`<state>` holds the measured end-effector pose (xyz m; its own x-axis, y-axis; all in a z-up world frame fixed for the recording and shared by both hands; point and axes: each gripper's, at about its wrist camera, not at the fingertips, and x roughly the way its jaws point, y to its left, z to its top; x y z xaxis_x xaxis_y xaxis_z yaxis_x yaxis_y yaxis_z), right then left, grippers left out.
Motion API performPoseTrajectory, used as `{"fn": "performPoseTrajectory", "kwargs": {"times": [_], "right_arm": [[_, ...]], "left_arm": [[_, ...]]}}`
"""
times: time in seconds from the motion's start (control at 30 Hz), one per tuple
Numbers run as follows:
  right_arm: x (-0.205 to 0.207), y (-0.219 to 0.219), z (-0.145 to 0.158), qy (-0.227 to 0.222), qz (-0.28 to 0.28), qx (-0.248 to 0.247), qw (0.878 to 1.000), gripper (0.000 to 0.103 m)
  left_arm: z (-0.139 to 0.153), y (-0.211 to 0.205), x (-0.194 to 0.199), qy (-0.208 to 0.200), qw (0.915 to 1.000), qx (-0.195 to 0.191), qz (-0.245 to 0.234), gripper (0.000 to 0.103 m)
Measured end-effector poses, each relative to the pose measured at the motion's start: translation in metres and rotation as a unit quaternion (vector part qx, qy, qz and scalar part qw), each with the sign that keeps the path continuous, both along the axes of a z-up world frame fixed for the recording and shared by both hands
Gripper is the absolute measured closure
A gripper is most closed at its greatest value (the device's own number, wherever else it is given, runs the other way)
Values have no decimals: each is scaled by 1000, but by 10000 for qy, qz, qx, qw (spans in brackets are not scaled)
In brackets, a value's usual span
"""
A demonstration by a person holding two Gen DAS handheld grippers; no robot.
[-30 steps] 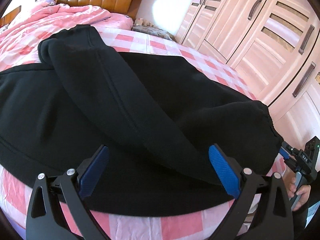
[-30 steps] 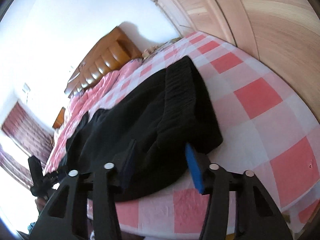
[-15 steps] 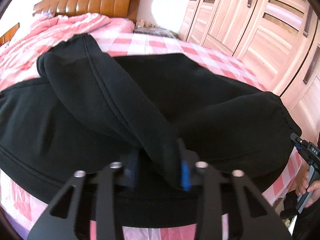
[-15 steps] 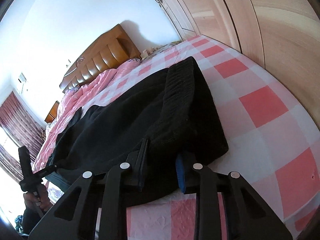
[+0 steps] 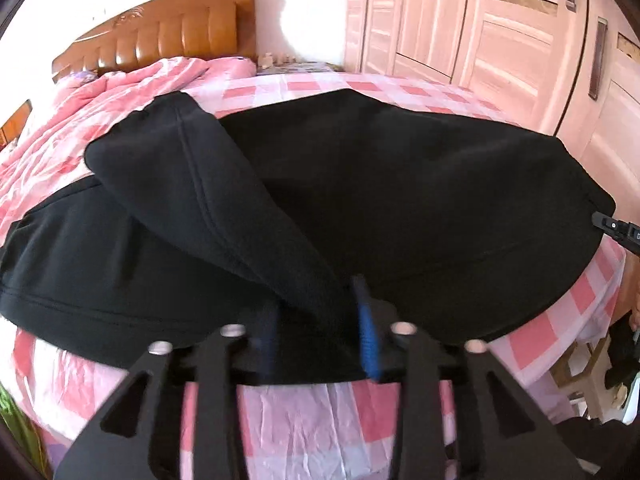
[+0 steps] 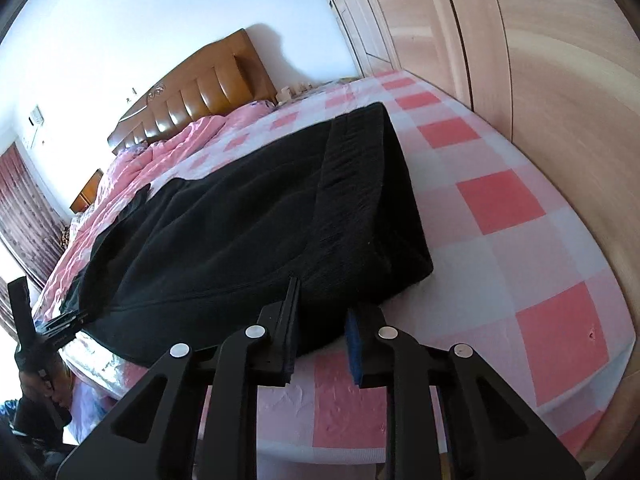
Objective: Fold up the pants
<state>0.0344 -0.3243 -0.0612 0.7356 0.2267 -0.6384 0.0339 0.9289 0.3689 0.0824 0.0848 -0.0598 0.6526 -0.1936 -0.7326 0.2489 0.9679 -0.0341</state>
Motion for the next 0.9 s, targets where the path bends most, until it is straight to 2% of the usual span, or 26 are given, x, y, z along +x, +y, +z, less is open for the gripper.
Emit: {"fn": "performPoseTrajectory", "kwargs": {"times": [0.1, 0.17, 0.23, 0.3, 0.43, 0.47, 0.57, 0.67, 0.77, 0.83, 0.9], "right_arm": [[2, 2, 2, 17, 8, -92, 10000, 82], [1, 1, 0, 11, -14, -31, 10000, 82], [0, 0, -1, 5, -24, 17, 10000, 82], [-1, -1, 2, -16, -34, 75, 10000, 82], [-9, 0, 15, -200, 5, 46, 9998, 82], [-9, 0, 15, -143, 7, 9, 9999, 82], [-6, -5, 1, 144, -89, 83, 9998, 82], [-6, -8, -2, 192, -102, 179, 9996, 82], [-7, -5, 3, 259, -33, 36, 9997, 66], [-14, -8, 6, 233, -123, 161, 9995, 41], [-21, -14, 6, 231, -181, 388, 9988, 34]], "left_arm": [[25, -6, -19, -685, 9973, 265, 3, 31], [44, -14, -33, -1162, 9925, 358, -81, 24], [55, -21, -36, -1289, 9912, 207, -237, 17], [58, -36, -29, -1205, 9915, 173, -453, 17], [40, -75, 0, -957, 9910, 544, -766, 17], [30, -87, 10, -671, 9924, 621, -825, 17], [5, -105, 23, -183, 9919, 828, -949, 17], [-1, -106, 22, -173, 9914, 934, -904, 13], [-3, -98, 34, 154, 9945, 666, -796, 6], [-6, -91, 36, 299, 9959, 471, -710, 2], [-8, -88, 36, 348, 9966, 341, -662, 1]]}}
